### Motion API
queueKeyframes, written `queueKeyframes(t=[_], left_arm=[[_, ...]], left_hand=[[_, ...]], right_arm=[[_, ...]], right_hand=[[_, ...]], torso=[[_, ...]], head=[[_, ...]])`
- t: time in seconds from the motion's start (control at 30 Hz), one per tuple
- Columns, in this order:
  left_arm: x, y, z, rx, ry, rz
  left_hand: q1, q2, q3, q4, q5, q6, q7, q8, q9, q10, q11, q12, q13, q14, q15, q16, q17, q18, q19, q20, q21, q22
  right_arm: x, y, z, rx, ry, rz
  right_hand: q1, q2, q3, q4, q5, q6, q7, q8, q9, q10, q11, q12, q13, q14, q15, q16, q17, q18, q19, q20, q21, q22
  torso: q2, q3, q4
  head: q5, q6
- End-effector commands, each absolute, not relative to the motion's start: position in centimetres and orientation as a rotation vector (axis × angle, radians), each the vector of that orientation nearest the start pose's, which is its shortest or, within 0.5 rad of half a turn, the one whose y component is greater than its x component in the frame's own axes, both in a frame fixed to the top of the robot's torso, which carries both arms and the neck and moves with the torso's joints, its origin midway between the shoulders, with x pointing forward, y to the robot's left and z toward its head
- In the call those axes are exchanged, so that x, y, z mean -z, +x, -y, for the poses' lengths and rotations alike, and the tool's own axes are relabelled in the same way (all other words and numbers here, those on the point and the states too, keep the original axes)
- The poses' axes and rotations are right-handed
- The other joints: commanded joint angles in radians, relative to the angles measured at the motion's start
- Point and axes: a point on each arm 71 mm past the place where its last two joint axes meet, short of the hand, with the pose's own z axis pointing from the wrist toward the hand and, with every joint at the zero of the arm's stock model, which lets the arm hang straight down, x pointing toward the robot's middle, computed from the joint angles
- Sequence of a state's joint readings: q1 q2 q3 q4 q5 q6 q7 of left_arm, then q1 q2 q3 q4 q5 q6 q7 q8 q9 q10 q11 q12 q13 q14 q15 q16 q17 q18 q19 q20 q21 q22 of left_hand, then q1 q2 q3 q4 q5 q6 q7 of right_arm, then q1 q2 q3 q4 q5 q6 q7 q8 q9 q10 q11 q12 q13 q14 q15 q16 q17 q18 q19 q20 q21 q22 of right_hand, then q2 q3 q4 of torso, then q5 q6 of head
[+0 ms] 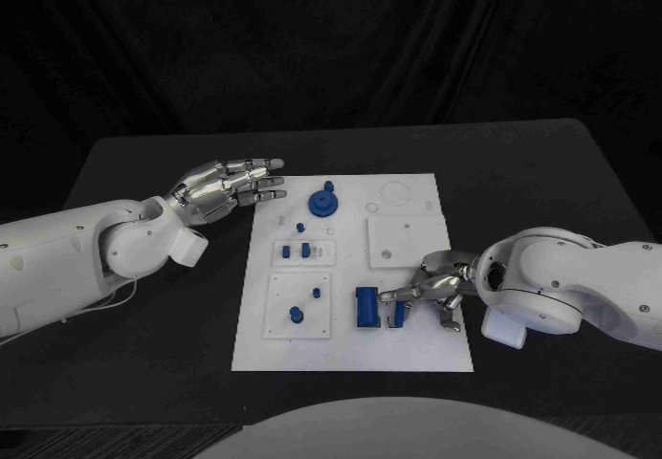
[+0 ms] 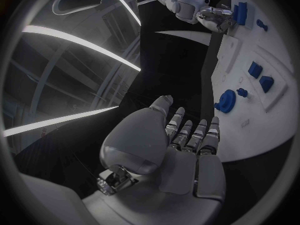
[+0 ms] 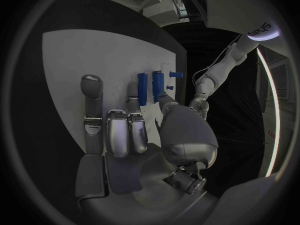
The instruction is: Assemble the parts on the task board
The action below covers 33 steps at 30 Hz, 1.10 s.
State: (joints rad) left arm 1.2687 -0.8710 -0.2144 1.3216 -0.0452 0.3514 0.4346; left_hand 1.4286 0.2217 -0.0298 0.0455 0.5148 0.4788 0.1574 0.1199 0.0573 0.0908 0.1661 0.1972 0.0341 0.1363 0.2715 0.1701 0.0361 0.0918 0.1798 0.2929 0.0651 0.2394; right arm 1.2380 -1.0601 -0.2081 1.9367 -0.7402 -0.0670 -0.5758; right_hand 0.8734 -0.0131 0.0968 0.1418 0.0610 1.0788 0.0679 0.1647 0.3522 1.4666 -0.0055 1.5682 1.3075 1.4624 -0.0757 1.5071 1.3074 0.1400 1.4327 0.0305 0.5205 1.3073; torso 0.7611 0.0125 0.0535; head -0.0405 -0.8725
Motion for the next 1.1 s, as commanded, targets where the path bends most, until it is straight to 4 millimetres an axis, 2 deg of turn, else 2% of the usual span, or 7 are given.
queueKeyframes(t=[0.03, 0.17, 0.47, 0.53, 0.77, 0.87, 1.1], left_arm=[[20.86, 49.07, -25.54, 1.91, -0.93, -1.743], [20.89, 49.06, -25.55, 1.909, -0.931, -1.745], [20.98, 49.03, -25.58, 1.905, -0.935, -1.753], [21.0, 49.02, -25.58, 1.905, -0.936, -1.754], [21.07, 49.0, -25.55, 1.903, -0.938, -1.761], [21.11, 48.99, -25.54, 1.902, -0.938, -1.763], [21.18, 48.97, -25.51, 1.9, -0.94, -1.769]], left_hand=[[-0.011, -0.001, 0.006, -0.002, 0.007, -0.003, 0.028, 0.001, -0.001, 0.001, 0.004, 0.003, 0.001, 0.004, 0.003, 0.001, 0.001, -0.008, 0.006, 0.001, 0.004, 0.0], [-0.011, -0.001, 0.006, -0.002, 0.007, -0.003, 0.028, 0.001, -0.001, 0.001, 0.004, 0.003, 0.001, 0.004, 0.003, 0.001, 0.001, -0.008, 0.006, 0.001, 0.004, 0.0], [-0.011, -0.001, 0.006, -0.002, 0.007, -0.003, 0.028, 0.001, -0.001, 0.001, 0.004, 0.003, 0.001, 0.004, 0.003, 0.001, 0.001, -0.008, 0.006, 0.001, 0.004, 0.0], [-0.012, 0.0, 0.008, -0.002, 0.007, -0.001, 0.029, 0.002, 0.0, 0.001, 0.004, 0.004, 0.001, 0.004, 0.003, 0.002, 0.001, -0.008, 0.005, 0.001, 0.004, -0.002], [-0.012, 0.0, 0.008, -0.002, 0.007, -0.001, 0.029, 0.002, 0.0, 0.001, 0.004, 0.004, 0.001, 0.004, 0.003, 0.002, 0.001, -0.008, 0.005, 0.001, 0.004, -0.002], [-0.012, 0.0, 0.008, -0.002, 0.007, -0.001, 0.029, 0.002, 0.0, 0.001, 0.004, 0.004, 0.001, 0.004, 0.003, 0.002, 0.001, -0.008, 0.005, 0.001, 0.004, -0.002], [-0.012, 0.0, 0.008, -0.002, 0.007, -0.001, 0.029, 0.002, 0.0, 0.001, 0.004, 0.004, 0.001, 0.004, 0.003, 0.002, 0.001, -0.008, 0.005, 0.001, 0.004, -0.002]], right_arm=[[23.65, 35.99, 20.59, -0.627, 0.503, -2.514], [23.6, 35.91, 20.59, -0.63, 0.504, -2.512], [23.52, 35.81, 20.77, -0.627, 0.51, -2.509], [23.51, 35.81, 20.79, -0.628, 0.511, -2.507], [23.43, 35.88, 20.86, -0.639, 0.522, -2.491], [23.37, 35.86, 20.86, -0.649, 0.528, -2.485], [23.23, 35.72, 20.8, -0.673, 0.54, -2.479]], right_hand=[[-0.006, 0.001, -0.014, 0.005, -0.005, 0.012, -0.009, 0.014, 0.007, 0.104, -0.011, 0.003, 0.263, 0.08, -0.005, 0.005, 0.111, 0.017, -0.005, -0.004, -0.003, 0.023], [0.002, 0.008, -0.032, 0.017, -0.005, 0.028, -0.017, 0.038, 0.025, 0.104, -0.018, 0.003, 0.263, 0.081, -0.011, 0.006, 0.113, 0.017, -0.005, -0.007, -0.001, 0.022], [0.03, 0.028, -0.074, 0.04, -0.002, 0.028, -0.035, 0.123, 0.112, 0.104, -0.034, 0.003, 0.263, 0.081, -0.024, 0.007, 0.117, 0.017, -0.004, -0.019, 0.003, 0.021], [0.044, 0.037, -0.095, 0.051, -0.001, 0.007, -0.04, 0.171, 0.168, 0.104, -0.038, 0.003, 0.263, 0.082, -0.028, 0.008, 0.118, 0.017, -0.005, -0.023, 0.004, 0.02], [0.066, 0.053, -0.13, 0.067, 0.0, -0.036, -0.047, 0.255, 0.275, 0.104, -0.044, 0.003, 0.263, 0.082, -0.033, 0.008, 0.119, 0.016, -0.005, -0.027, 0.007, 0.019], [0.079, 0.064, -0.147, 0.074, 0.003, -0.091, -0.047, 0.315, 0.349, 0.104, -0.045, 0.003, 0.263, 0.083, -0.033, 0.011, 0.125, 0.016, -0.005, -0.028, 0.01, 0.019], [0.084, 0.075, -0.158, 0.083, 0.005, -0.123, -0.047, 0.352, 0.392, 0.104, -0.044, 0.003, 0.263, 0.083, -0.033, 0.012, 0.127, 0.015, -0.004, -0.028, 0.013, 0.019]], torso=[[0.0, 0.0001, -0.0001], [0.0, 0.0001, -0.0001], [0.0, 0.0002, -0.0003], [0.0, 0.0002, -0.0001], [0.0, 0.0, 0.0], [0.0, -0.0001, 0.0003], [0.0, 0.0001, 0.0002]], head=[[0.0, 0.0], [0.001, 0.0], [0.004, 0.0], [0.004, 0.0], [0.005, 0.0], [0.005, 0.0], [0.003, 0.0]])
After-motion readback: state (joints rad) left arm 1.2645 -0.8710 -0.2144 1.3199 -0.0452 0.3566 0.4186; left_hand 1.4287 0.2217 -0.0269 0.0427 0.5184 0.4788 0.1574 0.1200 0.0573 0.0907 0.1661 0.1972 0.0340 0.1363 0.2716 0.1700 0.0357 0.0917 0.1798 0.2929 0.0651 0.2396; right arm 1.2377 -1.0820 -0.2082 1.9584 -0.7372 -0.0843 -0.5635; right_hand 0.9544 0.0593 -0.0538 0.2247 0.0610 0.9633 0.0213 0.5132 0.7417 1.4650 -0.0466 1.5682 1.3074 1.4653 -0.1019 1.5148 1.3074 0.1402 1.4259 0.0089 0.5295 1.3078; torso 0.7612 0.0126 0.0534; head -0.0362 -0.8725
